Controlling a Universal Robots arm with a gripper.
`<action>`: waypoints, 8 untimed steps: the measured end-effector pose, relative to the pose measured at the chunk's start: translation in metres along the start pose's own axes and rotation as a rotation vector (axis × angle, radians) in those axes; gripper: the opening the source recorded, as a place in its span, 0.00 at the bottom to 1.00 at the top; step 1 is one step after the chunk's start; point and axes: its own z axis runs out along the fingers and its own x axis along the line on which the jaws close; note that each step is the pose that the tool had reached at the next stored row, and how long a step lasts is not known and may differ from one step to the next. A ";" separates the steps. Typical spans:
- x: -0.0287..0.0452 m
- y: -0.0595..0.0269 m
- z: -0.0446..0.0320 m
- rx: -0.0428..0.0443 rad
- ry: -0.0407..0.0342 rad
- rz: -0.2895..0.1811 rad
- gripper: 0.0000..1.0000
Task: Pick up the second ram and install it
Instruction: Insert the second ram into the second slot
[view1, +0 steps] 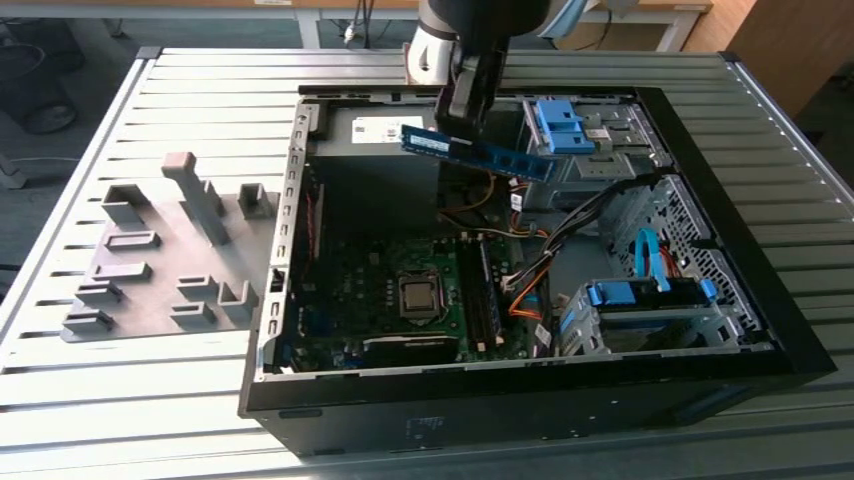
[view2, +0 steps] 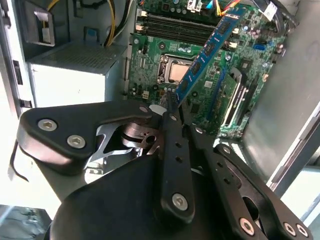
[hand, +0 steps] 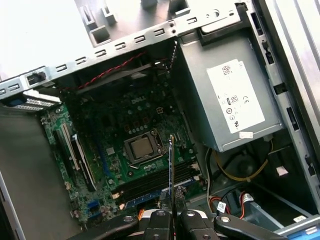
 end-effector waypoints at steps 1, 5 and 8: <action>0.0000 0.0000 0.0000 0.0003 -0.0002 0.012 0.14; 0.0000 0.0000 0.0002 0.0013 -0.0011 0.054 0.14; 0.0000 0.0000 0.0003 0.0020 -0.0017 0.085 0.14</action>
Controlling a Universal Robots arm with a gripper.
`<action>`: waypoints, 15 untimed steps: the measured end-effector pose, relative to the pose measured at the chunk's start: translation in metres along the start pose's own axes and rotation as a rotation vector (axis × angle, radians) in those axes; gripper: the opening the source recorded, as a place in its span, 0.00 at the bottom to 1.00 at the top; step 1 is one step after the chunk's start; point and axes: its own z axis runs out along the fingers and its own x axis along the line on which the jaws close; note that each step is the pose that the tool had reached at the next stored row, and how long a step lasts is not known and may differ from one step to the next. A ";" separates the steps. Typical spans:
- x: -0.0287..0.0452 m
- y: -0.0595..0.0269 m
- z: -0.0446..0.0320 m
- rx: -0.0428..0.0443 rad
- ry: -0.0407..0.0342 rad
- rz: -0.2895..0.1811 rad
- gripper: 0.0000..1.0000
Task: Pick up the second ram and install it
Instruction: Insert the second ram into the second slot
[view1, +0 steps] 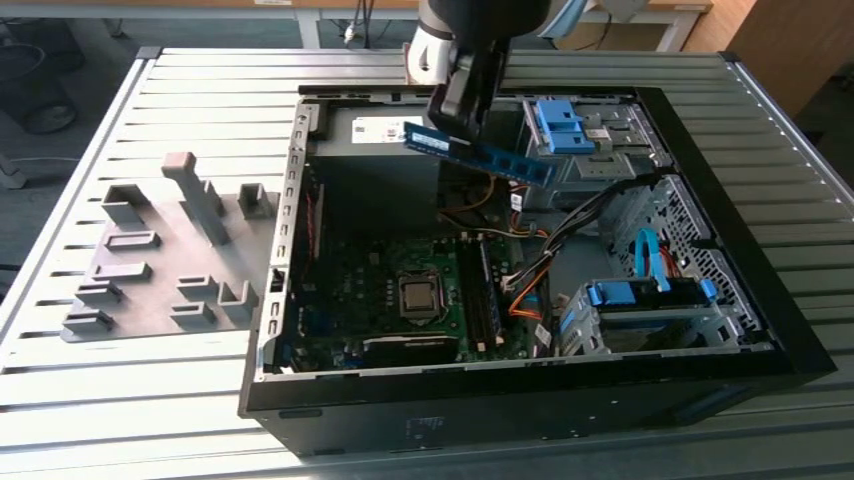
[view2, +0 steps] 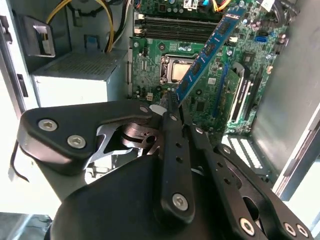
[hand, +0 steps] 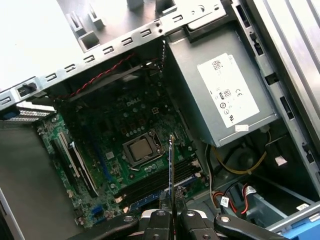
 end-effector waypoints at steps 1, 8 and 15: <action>0.0000 0.0000 0.0000 0.0003 -0.0003 0.010 0.14; 0.0000 0.0000 0.0002 0.0018 -0.0018 0.076 0.14; 0.0000 0.0000 0.0002 0.0031 -0.0029 0.129 0.14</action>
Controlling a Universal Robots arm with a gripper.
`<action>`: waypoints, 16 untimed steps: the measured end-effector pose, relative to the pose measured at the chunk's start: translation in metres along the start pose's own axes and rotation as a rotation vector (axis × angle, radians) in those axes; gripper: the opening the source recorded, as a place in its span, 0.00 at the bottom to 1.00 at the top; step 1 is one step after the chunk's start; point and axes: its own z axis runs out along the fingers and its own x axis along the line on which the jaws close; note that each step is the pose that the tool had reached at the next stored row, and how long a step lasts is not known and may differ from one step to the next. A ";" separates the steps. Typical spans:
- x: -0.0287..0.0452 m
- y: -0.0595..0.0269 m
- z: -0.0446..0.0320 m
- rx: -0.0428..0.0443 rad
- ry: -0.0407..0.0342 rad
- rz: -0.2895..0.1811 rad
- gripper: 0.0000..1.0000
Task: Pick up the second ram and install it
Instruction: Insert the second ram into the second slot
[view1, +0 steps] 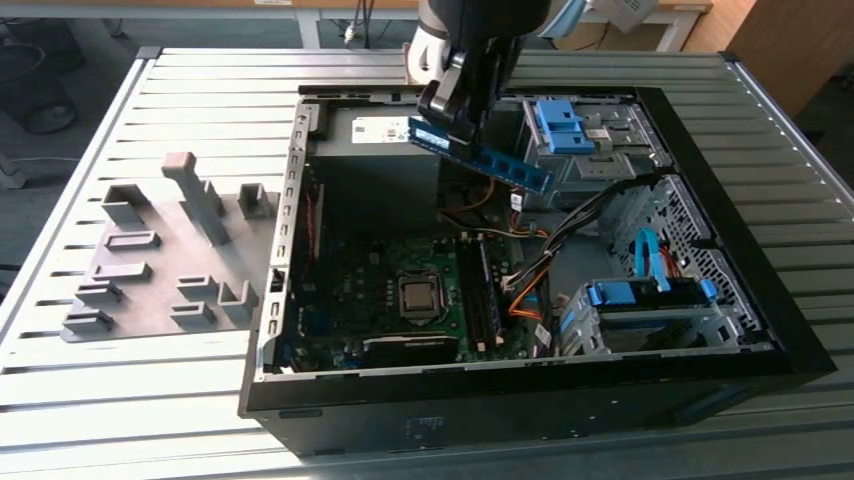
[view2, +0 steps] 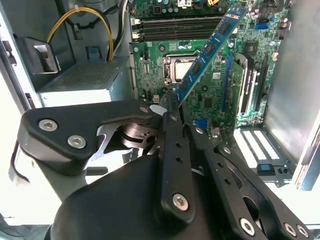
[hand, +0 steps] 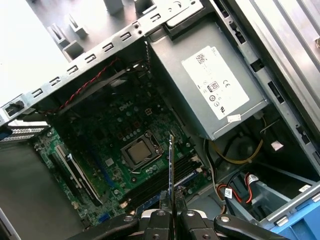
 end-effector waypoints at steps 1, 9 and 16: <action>0.0000 0.0000 0.0000 0.0002 -0.0002 0.008 0.14; 0.0000 0.0000 0.0001 0.0014 -0.0014 0.064 0.14; 0.0000 0.0000 0.0001 0.0024 -0.0023 0.106 0.14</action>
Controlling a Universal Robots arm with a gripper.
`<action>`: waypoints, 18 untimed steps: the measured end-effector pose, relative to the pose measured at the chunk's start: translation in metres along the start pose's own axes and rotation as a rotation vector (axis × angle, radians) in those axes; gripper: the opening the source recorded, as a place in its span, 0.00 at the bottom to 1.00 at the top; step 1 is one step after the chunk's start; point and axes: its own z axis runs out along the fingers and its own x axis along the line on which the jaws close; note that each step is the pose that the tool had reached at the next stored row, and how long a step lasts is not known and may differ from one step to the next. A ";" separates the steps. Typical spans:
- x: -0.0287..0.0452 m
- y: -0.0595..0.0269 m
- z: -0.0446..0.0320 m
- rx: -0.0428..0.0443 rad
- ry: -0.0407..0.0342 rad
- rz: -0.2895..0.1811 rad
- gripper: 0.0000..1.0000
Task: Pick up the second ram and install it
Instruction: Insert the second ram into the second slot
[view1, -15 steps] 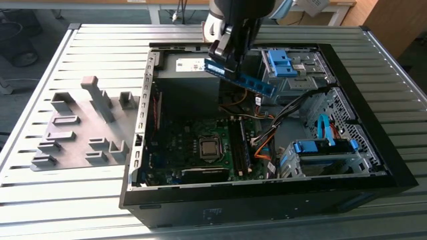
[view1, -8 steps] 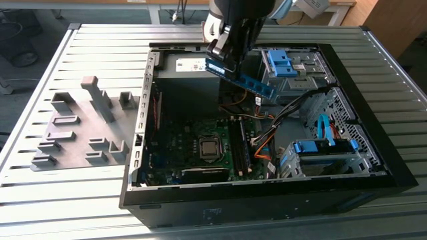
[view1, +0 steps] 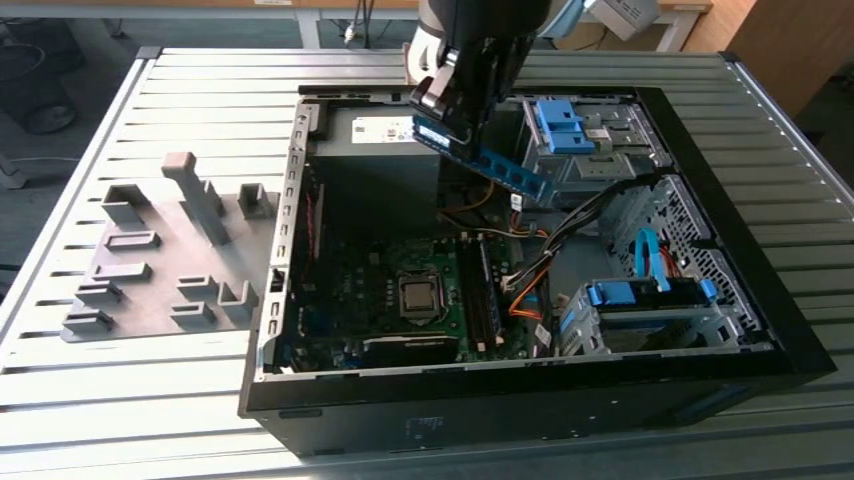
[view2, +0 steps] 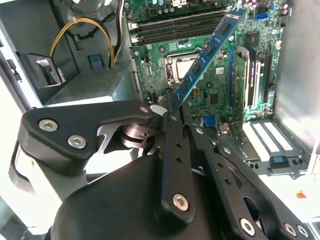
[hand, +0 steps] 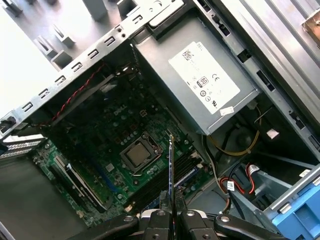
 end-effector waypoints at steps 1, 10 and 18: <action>0.0000 0.0000 0.0000 0.0002 -0.0001 0.006 0.14; 0.0000 0.0000 0.0001 0.0024 -0.0023 0.105 0.14; 0.0000 0.0000 0.0001 0.0049 -0.0046 0.211 0.14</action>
